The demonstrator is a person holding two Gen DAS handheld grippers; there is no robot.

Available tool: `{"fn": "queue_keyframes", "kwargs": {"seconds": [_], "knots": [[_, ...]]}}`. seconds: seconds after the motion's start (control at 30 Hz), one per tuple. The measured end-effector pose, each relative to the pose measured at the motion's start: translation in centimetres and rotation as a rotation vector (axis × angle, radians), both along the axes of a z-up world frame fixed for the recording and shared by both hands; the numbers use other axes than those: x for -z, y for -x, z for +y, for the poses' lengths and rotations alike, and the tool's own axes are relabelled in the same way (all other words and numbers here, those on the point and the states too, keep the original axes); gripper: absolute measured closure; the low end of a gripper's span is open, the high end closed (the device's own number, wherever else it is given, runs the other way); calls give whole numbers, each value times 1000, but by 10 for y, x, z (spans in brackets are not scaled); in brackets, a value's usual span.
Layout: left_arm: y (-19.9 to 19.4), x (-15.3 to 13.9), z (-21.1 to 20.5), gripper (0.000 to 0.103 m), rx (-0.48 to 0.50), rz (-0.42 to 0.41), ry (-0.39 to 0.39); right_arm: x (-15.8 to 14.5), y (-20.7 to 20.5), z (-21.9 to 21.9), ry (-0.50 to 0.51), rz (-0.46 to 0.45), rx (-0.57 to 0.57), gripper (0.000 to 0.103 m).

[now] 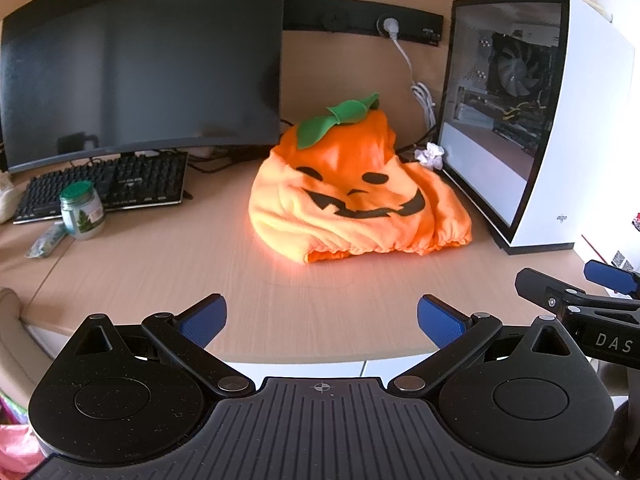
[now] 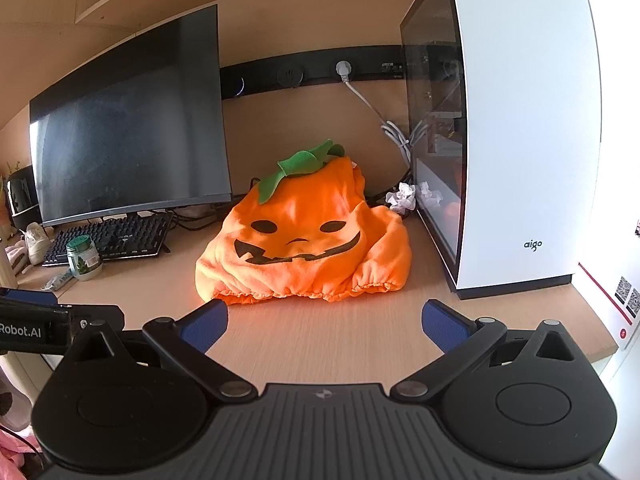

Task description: Fold clothes

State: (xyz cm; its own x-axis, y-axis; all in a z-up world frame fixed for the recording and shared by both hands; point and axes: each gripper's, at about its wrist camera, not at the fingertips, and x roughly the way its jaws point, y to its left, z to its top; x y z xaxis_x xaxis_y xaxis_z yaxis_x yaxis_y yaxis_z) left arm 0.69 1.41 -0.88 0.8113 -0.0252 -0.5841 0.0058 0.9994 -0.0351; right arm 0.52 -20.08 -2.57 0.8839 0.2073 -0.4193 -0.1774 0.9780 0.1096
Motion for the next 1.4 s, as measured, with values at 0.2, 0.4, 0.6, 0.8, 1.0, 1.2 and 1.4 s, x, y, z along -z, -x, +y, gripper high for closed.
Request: {"fn": "queue_keyframes", "kwargs": {"seconds": [0.2,0.4,0.6,0.8,1.0,1.2,1.4], "knots": [[-8,1,5,0,-5,2,12,-2,-8,3,13,-4,-3,0],[-17,3,7,0,-2,17,16,-2,-17,6,17,2,0,0],[-39,13,15,0,13,59,18,3,-30,11,21,26,4,0],[-62,23,22,0,30,103,19,11,-47,19,30,68,24,0],[-101,38,30,0,69,165,42,12,-65,25,41,114,81,0],[-143,40,35,0,155,193,127,3,-75,28,88,142,187,0],[-172,37,47,0,251,199,143,-5,-84,43,138,164,290,0]]}}
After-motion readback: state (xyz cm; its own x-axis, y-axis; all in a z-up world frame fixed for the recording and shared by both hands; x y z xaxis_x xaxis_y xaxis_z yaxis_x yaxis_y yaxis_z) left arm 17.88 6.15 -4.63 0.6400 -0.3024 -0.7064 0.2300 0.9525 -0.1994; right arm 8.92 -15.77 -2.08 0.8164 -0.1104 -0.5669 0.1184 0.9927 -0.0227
